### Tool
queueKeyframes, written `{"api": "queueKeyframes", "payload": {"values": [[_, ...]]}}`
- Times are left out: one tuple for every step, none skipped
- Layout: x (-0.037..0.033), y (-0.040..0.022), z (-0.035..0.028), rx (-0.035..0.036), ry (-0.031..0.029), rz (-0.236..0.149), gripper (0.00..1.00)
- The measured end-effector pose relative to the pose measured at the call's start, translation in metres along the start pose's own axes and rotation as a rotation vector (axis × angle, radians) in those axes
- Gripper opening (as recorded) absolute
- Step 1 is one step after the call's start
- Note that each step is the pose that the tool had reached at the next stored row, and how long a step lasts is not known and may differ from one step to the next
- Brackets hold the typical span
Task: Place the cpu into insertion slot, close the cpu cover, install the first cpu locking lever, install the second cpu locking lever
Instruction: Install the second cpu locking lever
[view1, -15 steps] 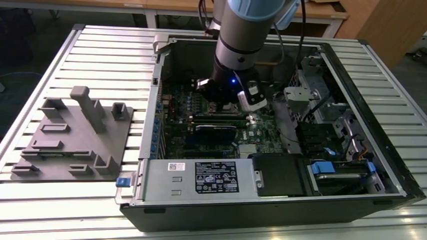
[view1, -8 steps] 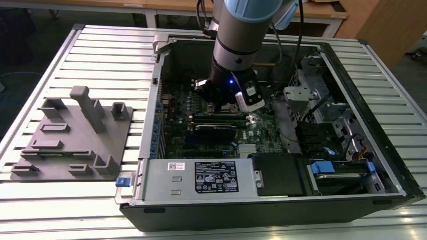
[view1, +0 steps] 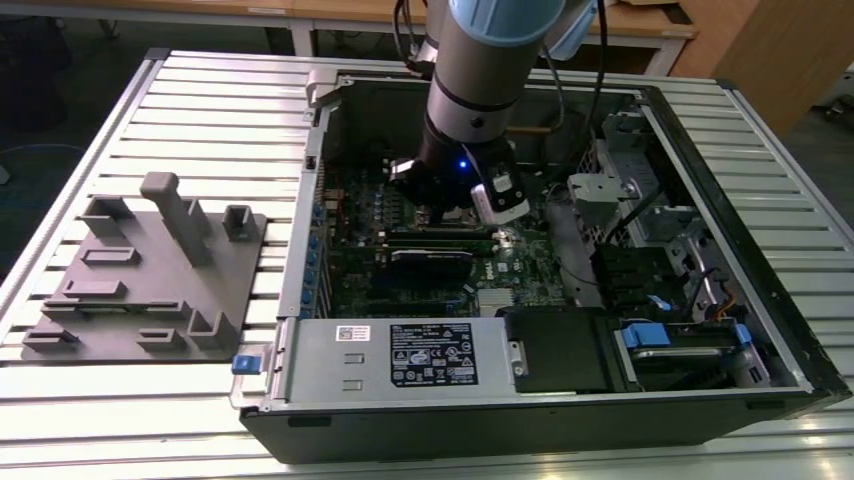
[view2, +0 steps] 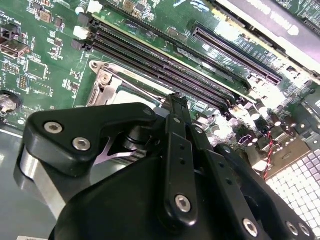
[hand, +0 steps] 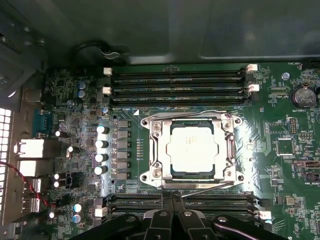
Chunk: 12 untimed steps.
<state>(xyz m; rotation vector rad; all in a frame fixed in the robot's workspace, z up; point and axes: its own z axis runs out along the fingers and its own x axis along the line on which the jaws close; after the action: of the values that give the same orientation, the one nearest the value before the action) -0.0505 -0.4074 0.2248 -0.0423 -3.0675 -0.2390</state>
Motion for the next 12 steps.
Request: {"api": "queueKeyframes", "payload": {"values": [[0.0003,0.0,0.0002,0.0,0.0,0.0,0.11],[0.0004,-0.0001,0.0006,-0.0001,0.0001,0.0,0.11],[0.0006,-0.0002,0.0013,-0.0003,0.0009,0.0,0.11],[0.0008,-0.0003,0.0021,0.0,0.0023,0.0,0.11],[0.0014,-0.0005,0.0028,0.0001,0.0043,0.001,0.11],[0.0024,-0.0006,0.0037,0.0,0.0064,0.001,0.11],[0.0041,-0.0008,0.0044,0.0001,0.0077,0.001,0.11],[0.005,-0.0009,0.0049,-0.0005,0.0094,0.002,0.11],[0.0057,-0.001,0.0051,-0.0028,0.0108,0.002,0.11],[0.0062,-0.0011,0.0054,-0.0066,0.0114,0.003,0.11],[0.0066,-0.0012,0.0055,-0.0112,0.0119,0.004,0.11],[0.0071,-0.0014,0.0056,-0.0164,0.0124,0.006,0.11]]}}
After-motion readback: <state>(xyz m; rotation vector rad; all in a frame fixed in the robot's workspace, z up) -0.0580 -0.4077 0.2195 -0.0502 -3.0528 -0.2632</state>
